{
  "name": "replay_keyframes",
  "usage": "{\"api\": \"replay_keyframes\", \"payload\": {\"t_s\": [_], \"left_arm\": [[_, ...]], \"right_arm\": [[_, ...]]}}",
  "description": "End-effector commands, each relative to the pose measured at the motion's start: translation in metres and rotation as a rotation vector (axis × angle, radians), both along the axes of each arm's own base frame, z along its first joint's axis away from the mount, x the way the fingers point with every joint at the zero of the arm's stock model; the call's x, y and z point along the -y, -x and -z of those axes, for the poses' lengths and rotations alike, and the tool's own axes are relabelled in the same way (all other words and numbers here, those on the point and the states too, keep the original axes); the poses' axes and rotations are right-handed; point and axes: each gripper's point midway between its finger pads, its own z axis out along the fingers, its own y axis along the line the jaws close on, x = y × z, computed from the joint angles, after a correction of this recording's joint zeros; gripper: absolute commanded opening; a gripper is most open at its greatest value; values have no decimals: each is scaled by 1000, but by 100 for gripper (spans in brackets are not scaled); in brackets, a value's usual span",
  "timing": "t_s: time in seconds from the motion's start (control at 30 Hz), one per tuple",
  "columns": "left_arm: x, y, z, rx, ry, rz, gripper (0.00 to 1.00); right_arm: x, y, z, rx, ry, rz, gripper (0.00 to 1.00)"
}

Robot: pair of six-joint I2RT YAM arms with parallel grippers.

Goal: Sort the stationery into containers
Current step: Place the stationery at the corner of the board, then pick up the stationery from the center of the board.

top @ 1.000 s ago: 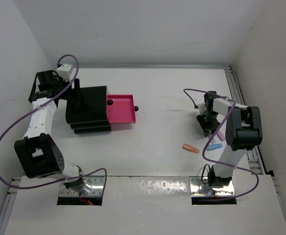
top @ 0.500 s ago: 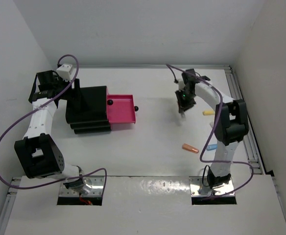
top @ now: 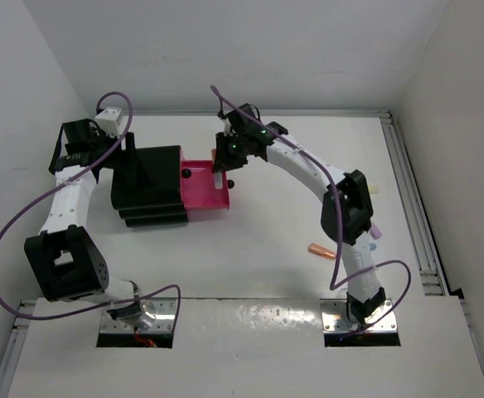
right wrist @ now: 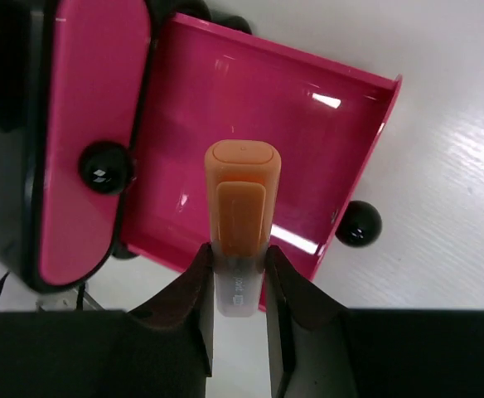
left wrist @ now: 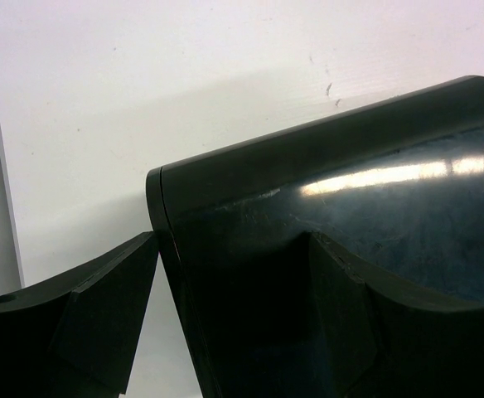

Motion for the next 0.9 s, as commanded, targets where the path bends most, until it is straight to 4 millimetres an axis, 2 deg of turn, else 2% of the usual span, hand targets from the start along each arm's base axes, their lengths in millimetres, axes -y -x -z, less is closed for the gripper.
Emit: {"api": "replay_keyframes", "payload": {"t_s": [0.0,0.13,0.23,0.27,0.33,0.4,0.5,0.63,0.67,0.73,0.77,0.8,0.83,0.87], "left_arm": [[24,36,68,-264,59,45,79],[22,38,69,-265,54,40,79],[23,38,71,-266,59,37,79],[24,39,72,-270,61,37,79],[24,38,72,-267,61,36,79],[23,37,73,-267,60,37,79],[23,34,72,-269,60,38,79],[22,32,74,-277,58,42,79],[22,31,72,-275,58,44,79],[22,31,72,-275,55,44,79],[22,31,72,-276,53,48,79],[21,32,70,-275,51,47,79],[21,32,70,-276,49,46,79],[21,33,71,-279,47,46,79]], "right_arm": [[-18,-11,1,-50,-76,60,0],[-28,-16,21,-86,-82,63,0],[-33,-19,23,-89,-93,52,0],[-35,-19,30,-96,-87,48,1],[-39,-18,30,-91,-87,36,13],[-39,-15,31,-97,-84,29,31],[-40,-14,21,-95,-98,32,47],[-35,-21,-16,-51,-154,70,50],[-24,-28,-35,-23,-177,93,49],[-2,-40,-52,21,-180,139,48],[28,-52,-44,19,-150,196,48],[52,-59,-63,60,-151,241,47],[78,-67,-63,87,-107,290,47],[122,-79,-50,79,-53,369,47]]}}
